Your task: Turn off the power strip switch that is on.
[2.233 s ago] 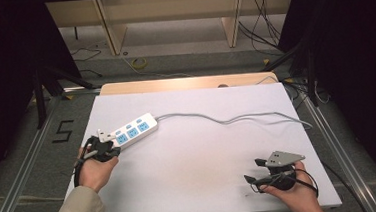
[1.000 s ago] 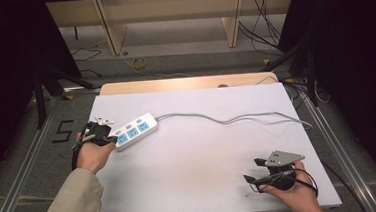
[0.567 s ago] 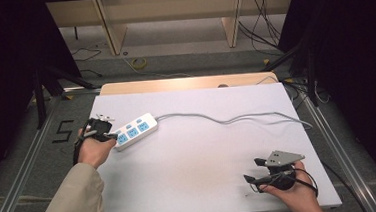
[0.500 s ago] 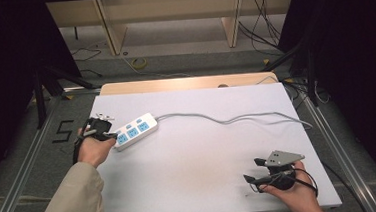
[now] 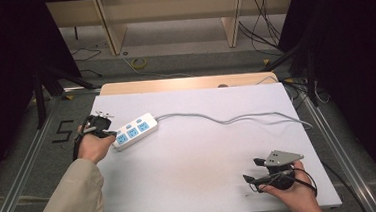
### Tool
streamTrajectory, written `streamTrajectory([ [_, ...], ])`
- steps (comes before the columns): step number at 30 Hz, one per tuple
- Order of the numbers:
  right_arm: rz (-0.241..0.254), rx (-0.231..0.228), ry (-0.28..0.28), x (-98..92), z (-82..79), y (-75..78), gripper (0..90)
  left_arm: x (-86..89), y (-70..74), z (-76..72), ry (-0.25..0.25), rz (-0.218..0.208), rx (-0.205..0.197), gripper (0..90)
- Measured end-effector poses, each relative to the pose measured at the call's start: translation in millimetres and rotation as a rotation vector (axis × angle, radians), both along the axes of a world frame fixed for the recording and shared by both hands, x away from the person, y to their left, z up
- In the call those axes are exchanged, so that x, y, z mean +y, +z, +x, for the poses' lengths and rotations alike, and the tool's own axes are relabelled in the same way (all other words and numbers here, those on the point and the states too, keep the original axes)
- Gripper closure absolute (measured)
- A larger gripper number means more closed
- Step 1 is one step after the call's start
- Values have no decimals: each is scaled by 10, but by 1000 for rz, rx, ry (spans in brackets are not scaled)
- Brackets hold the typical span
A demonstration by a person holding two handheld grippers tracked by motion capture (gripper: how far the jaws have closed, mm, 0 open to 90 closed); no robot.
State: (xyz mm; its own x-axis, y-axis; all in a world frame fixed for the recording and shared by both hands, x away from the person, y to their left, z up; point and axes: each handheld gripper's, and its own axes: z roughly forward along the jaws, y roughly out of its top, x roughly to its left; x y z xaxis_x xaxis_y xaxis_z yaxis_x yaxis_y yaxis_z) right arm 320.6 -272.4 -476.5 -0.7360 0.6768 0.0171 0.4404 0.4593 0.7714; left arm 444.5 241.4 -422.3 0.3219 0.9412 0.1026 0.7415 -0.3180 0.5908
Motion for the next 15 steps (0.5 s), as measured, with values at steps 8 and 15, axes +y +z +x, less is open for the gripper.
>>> streamTrajectory([
  [8,-1,2,-2,-11,1,4,298,19,-18,82,4,12,19,898],
  [15,0,-1,-3,-8,2,5,299,32,-37,149,10,21,30,898],
])
